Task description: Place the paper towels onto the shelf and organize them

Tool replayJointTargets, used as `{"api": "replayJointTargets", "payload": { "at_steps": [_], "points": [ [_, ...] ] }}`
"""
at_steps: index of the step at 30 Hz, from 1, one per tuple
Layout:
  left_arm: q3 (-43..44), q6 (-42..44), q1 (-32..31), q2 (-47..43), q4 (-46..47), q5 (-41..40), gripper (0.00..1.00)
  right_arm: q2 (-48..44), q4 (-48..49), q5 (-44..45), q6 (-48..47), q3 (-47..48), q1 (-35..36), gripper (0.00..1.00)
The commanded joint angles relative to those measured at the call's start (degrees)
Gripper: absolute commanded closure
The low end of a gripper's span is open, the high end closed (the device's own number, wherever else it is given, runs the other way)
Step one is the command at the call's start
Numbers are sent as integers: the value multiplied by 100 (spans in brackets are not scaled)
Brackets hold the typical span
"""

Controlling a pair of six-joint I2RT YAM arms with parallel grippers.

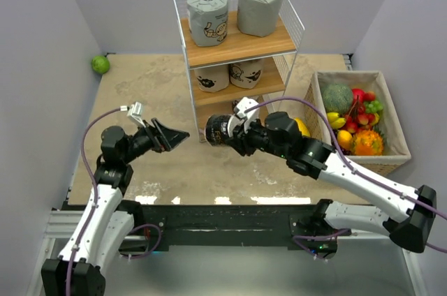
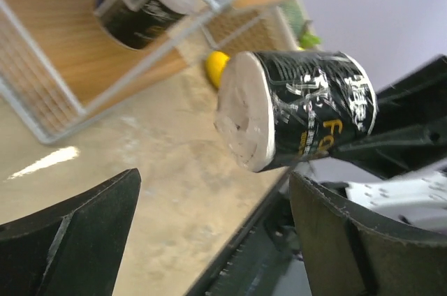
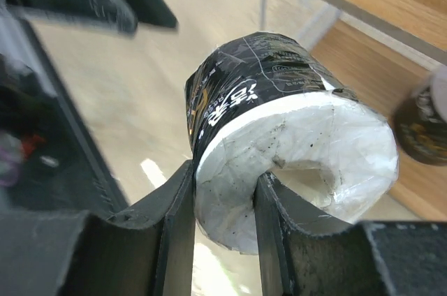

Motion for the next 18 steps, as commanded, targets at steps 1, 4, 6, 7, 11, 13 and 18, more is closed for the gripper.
{"api": "replayJointTargets", "payload": {
  "at_steps": [1, 4, 6, 7, 11, 13, 18],
  "points": [
    [863, 1761, -1, 481, -1544, -1412, 8, 436, -749, 682, -1637, 379, 23, 79],
    [1136, 2316, -1, 666, -2142, -2730, 8, 735, -592, 885, -2375, 335, 32, 79],
    [1400, 2430, 34, 736, -2564, -3293, 8, 980, -381, 1217, -2944, 309, 67, 79],
    [1427, 2448, 34, 711, -2600, -3374, 8, 1060, -311, 1306, -3201, 300, 128, 79],
    [1401, 2449, 34, 368, -2679, -3726, 7, 1385, 609, 1632, -4535, -121, 199, 79],
    [1401, 2457, 42, 166, -2706, -3858, 7, 1508, 963, 1440, -4950, -288, 199, 77],
    [1314, 2352, 42, -247, -2811, -4166, 6, 2105, 1290, 1517, -6041, -377, 190, 76]
  ]
}}
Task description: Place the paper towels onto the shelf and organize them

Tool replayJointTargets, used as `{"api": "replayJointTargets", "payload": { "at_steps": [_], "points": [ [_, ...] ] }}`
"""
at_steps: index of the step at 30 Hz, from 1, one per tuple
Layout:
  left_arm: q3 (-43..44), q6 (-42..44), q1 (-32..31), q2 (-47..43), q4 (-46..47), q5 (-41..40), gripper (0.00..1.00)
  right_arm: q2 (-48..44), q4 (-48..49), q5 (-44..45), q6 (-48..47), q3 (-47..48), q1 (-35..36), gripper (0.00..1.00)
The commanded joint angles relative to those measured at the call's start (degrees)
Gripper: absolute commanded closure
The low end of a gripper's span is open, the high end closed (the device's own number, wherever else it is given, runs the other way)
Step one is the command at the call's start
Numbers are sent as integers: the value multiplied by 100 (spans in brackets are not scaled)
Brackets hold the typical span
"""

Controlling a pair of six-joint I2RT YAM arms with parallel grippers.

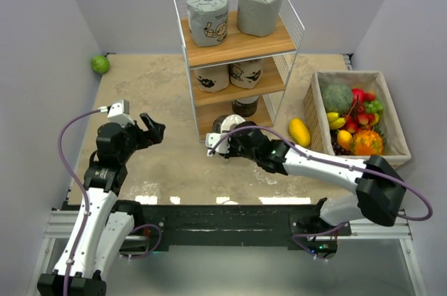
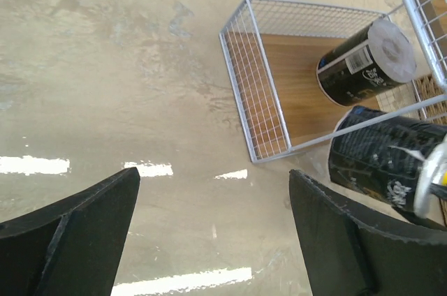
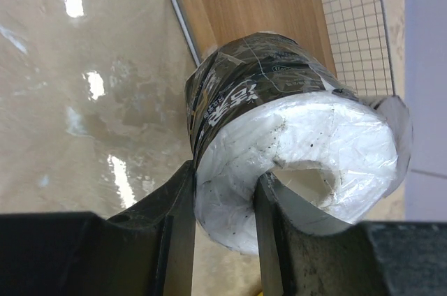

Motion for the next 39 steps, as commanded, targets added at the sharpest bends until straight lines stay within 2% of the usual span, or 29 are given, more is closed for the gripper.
{"api": "replayJointTargets", "payload": {
  "at_steps": [1, 5, 14, 21, 39],
  "points": [
    [135, 92, 40, -307, -53, -520, 6, 541, 789, 431, -1451, 112, 4, 76],
    [135, 74, 32, -412, -70, -564, 5, 982, 946, 511, -1970, 297, -4, 78],
    [144, 48, 31, -448, -88, -608, 5, 1738, 1307, 590, -2367, 640, -75, 78],
    [144, 30, 31, -430, -97, -626, 4, 1677, 1430, 722, -2577, 649, -172, 82],
    [153, 13, 31, -439, -123, -661, 4, 1519, 1140, 723, -2745, 877, -260, 82]
  ]
}}
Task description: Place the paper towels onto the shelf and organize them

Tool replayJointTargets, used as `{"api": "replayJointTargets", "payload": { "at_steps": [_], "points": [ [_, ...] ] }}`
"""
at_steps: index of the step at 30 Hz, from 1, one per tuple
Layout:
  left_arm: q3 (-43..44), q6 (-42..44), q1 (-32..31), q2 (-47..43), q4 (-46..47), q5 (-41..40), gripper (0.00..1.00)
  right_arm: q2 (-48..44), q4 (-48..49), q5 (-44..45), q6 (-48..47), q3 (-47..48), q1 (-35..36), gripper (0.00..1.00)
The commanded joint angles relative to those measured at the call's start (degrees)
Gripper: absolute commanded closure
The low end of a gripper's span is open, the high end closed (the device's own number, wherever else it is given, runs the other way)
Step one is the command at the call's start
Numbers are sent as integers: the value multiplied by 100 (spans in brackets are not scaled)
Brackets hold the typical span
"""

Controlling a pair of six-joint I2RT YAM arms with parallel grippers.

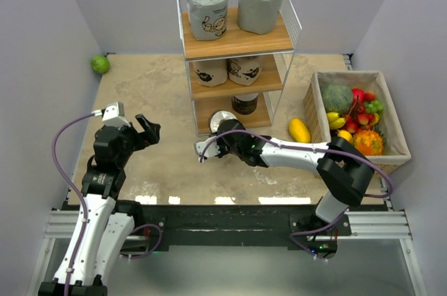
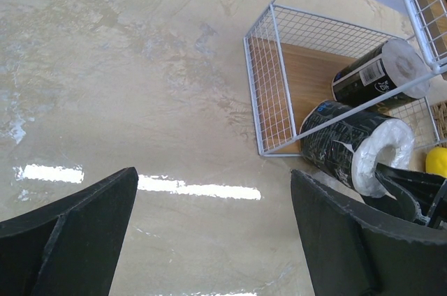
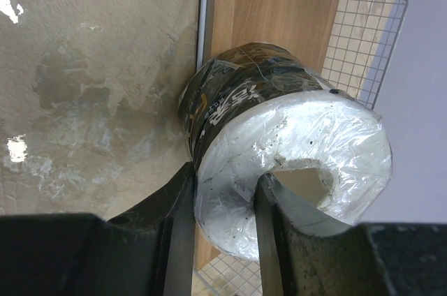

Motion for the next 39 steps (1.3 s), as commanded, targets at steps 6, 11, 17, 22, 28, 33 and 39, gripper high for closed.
{"api": "replayJointTargets", "payload": {
  "at_steps": [6, 11, 17, 22, 28, 33, 39],
  "points": [
    [153, 8, 31, -30, 76, -82, 4, -237, 393, 302, -375, 495, -179, 82],
    [162, 0, 31, -48, 58, -82, 4, -70, 384, 337, -455, 671, -223, 82],
    [162, 0, 31, -48, 49, -82, 4, 150, 506, 311, -586, 794, -311, 80],
    [162, -9, 31, -21, 49, -82, 4, 431, 665, 171, -569, 926, -434, 74],
    [162, -1, 31, 66, 58, -82, 4, 651, 613, -14, -657, 1111, -504, 72],
    [153, 0, 31, 128, 49, -82, 4, 669, 709, -84, -762, 1155, -504, 67],
    [153, -9, 31, 190, 58, -82, 4, 660, 753, -155, -903, 1190, -522, 61]
  ]
}}
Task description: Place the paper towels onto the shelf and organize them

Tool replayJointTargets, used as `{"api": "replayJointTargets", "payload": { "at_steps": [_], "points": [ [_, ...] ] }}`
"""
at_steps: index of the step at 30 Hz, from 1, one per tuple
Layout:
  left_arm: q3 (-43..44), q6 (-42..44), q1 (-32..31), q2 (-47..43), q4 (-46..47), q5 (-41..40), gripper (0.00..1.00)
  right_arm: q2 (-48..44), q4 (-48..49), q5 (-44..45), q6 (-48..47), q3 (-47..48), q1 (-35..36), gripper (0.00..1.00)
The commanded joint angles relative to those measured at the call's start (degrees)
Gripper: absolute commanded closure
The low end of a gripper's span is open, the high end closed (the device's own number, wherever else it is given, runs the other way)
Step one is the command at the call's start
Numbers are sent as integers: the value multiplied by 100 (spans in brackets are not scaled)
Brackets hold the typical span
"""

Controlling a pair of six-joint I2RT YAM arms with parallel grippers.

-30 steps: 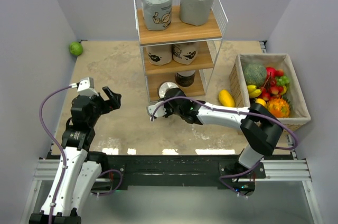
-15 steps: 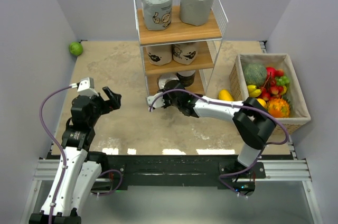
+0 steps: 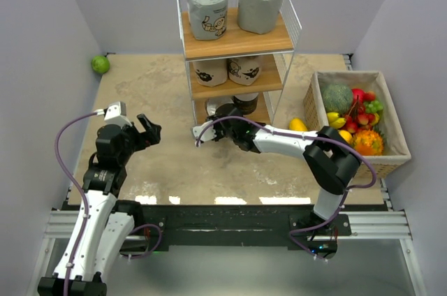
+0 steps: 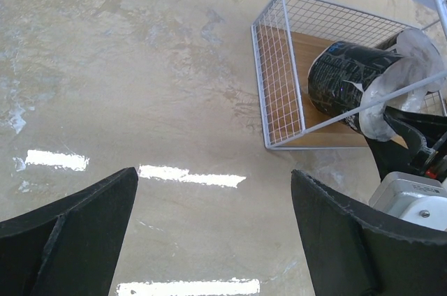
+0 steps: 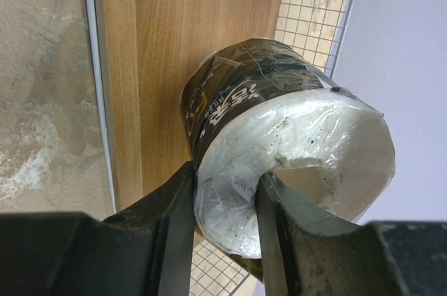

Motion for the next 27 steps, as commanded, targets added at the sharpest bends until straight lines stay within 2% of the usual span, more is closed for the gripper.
{"api": "replayJointTargets", "payload": {
  "at_steps": [1, 5, 16, 21, 27],
  "points": [
    [153, -7, 31, 28, 130, -75, 4, -99, 449, -69, -256, 331, -15, 58],
    [153, -7, 31, 37, 130, -75, 3, -64, 466, -17, -300, 349, -23, 48],
    [153, 19, 31, 54, 139, -75, 3, -713, 247, -34, 305, 104, 38, 42],
    [135, 28, 31, -7, 157, -75, 3, -942, 352, 89, 570, -169, 38, 24],
    [74, 142, 31, -270, 314, 91, 3, -1495, 195, -60, 1351, -459, 319, 27]
  ]
}}
